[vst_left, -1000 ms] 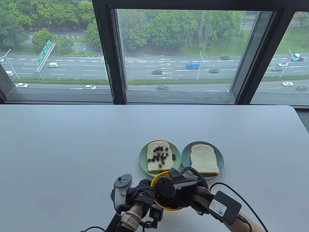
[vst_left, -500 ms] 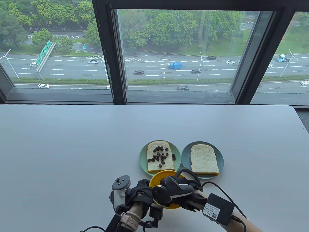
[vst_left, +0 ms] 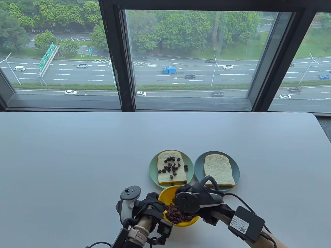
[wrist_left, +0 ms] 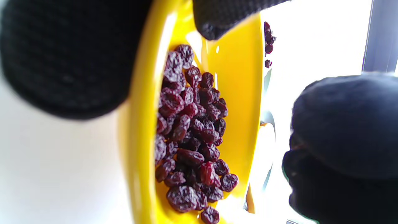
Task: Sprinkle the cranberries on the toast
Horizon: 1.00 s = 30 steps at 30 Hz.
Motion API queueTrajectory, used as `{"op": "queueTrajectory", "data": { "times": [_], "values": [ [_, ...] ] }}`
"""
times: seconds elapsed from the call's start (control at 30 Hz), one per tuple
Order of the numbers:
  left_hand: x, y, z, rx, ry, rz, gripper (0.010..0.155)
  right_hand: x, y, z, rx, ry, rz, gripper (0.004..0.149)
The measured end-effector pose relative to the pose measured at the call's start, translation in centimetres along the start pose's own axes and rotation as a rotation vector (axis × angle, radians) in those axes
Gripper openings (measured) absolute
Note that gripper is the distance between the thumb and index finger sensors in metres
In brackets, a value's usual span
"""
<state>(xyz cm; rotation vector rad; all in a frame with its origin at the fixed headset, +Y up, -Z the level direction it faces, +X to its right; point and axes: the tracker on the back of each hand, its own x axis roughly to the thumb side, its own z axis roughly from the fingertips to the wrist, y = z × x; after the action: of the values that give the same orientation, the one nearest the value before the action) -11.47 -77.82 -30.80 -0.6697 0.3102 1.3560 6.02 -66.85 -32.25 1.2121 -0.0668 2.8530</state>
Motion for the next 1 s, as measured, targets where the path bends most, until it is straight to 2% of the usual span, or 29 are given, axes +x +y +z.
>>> {"op": "queueTrajectory", "data": {
  "times": [0.13, 0.27, 0.4, 0.47, 0.57, 0.8, 1.0],
  "values": [
    [0.1, -0.1, 0.0, -0.015, -0.011, -0.008, 0.057, -1.1, -1.8, -2.6, -0.017, 0.099, -0.1, 0.032],
    [-0.1, 0.2, -0.1, -0.025, 0.006, -0.021, 0.057, -2.5, -1.7, -7.0, -0.013, 0.166, -0.126, 0.032],
    [-0.1, 0.2, -0.2, -0.039, 0.013, -0.023, 0.057, -4.1, 1.0, -12.3, 0.056, 0.282, -0.078, 0.032],
    [-0.2, 0.3, -0.3, -0.052, 0.019, -0.032, 0.057, -4.9, 2.6, -14.2, 0.092, 0.33, -0.098, 0.032],
    [-0.6, 0.4, -0.6, -0.063, 0.043, -0.032, 0.057, -6.4, 4.8, -16.2, 0.085, 0.423, -0.106, 0.032],
    [-0.8, 0.6, -0.9, -0.086, 0.049, -0.045, 0.057, -8.1, 6.9, -17.7, 0.073, 0.607, -0.104, 0.032],
    [-0.9, 0.6, -1.1, -0.09, 0.05, -0.048, 0.057, -7.7, 7.6, -17.7, 0.068, 0.663, -0.081, 0.034]
  ]
}}
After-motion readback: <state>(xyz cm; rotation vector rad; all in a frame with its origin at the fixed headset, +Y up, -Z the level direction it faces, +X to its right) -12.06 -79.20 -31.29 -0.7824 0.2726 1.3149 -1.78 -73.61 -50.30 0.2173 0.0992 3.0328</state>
